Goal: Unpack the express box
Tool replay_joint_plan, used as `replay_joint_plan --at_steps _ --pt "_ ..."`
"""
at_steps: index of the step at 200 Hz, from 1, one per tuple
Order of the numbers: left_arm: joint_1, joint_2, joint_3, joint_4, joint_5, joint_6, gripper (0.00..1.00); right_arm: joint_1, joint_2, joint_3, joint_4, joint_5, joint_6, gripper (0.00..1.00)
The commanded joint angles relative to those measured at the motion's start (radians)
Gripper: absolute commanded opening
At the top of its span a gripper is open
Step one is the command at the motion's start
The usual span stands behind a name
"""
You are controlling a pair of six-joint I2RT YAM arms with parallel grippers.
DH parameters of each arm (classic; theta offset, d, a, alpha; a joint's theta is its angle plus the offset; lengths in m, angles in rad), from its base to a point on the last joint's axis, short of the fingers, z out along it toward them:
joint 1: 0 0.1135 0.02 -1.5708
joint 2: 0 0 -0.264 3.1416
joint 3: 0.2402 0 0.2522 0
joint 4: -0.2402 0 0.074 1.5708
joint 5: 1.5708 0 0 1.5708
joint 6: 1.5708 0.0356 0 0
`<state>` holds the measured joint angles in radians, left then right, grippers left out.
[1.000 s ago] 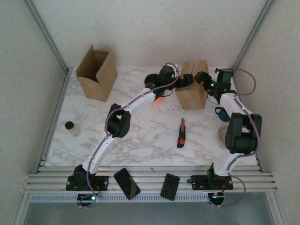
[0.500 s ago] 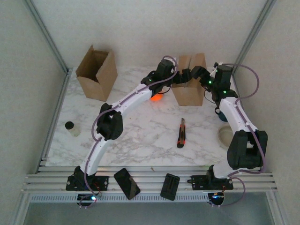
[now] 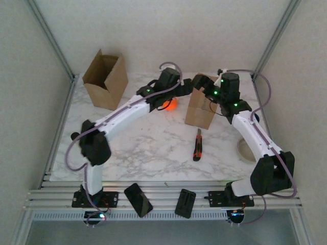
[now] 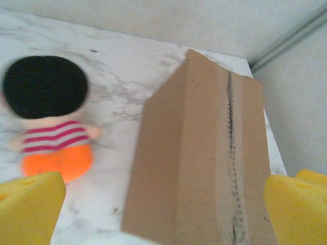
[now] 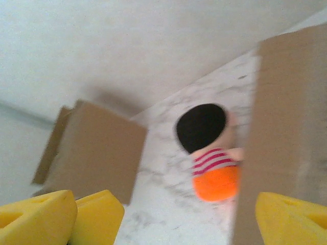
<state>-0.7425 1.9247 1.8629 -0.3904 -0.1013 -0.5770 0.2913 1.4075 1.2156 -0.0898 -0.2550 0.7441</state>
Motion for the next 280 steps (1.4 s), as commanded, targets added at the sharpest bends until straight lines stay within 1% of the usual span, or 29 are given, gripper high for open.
replay_joint_plan --at_steps 1,12,22,36,47,59,79,104,135,159,178,205,232,256,280 --pt "-0.213 -0.148 -0.104 0.192 0.17 0.067 1.0 0.127 0.032 0.01 -0.094 -0.07 -0.059 0.93" --pt "-0.205 -0.156 -0.125 0.177 0.158 0.071 1.0 0.125 0.018 0.02 -0.147 -0.021 -0.074 0.96" --pt "-0.197 -0.142 -0.114 0.16 0.18 0.078 1.0 0.124 0.008 0.045 -0.226 0.046 -0.106 0.98" --pt "-0.188 -0.097 -0.067 0.142 0.213 0.101 1.0 0.107 -0.001 0.07 -0.313 0.119 -0.143 0.99" --pt "-0.179 -0.043 -0.008 0.128 0.245 0.124 1.0 0.066 0.005 0.081 -0.352 0.135 -0.164 0.99" --pt "-0.166 0.028 0.061 0.119 0.283 0.139 1.0 0.004 0.024 0.089 -0.37 0.113 -0.184 0.99" --pt "-0.141 0.152 0.18 0.123 0.342 0.154 1.0 -0.114 0.108 0.121 -0.372 0.029 -0.226 0.99" --pt "-0.109 0.308 0.331 0.126 0.417 0.161 1.0 -0.198 0.256 0.211 -0.369 -0.04 -0.291 0.99" --pt "-0.083 0.447 0.451 0.157 0.475 0.162 1.0 -0.242 0.402 0.301 -0.355 -0.056 -0.318 0.99" --pt "-0.064 0.502 0.46 0.209 0.504 0.145 1.0 -0.256 0.471 0.324 -0.333 -0.068 -0.312 0.99" --pt "-0.051 0.525 0.456 0.217 0.512 0.127 0.99 -0.259 0.484 0.299 -0.295 -0.084 -0.304 0.99" --pt "-0.047 0.505 0.433 0.197 0.484 0.145 0.99 -0.26 0.45 0.265 -0.25 -0.123 -0.29 0.99" --pt "-0.047 0.449 0.411 0.18 0.434 0.169 0.99 -0.261 0.39 0.282 -0.265 -0.132 -0.3 0.99" --pt "-0.049 0.383 0.398 0.157 0.347 0.189 0.99 -0.267 0.339 0.323 -0.311 -0.107 -0.332 0.99" --pt "-0.049 0.307 0.352 0.154 0.245 0.208 0.99 -0.278 0.299 0.357 -0.369 -0.047 -0.389 0.99"
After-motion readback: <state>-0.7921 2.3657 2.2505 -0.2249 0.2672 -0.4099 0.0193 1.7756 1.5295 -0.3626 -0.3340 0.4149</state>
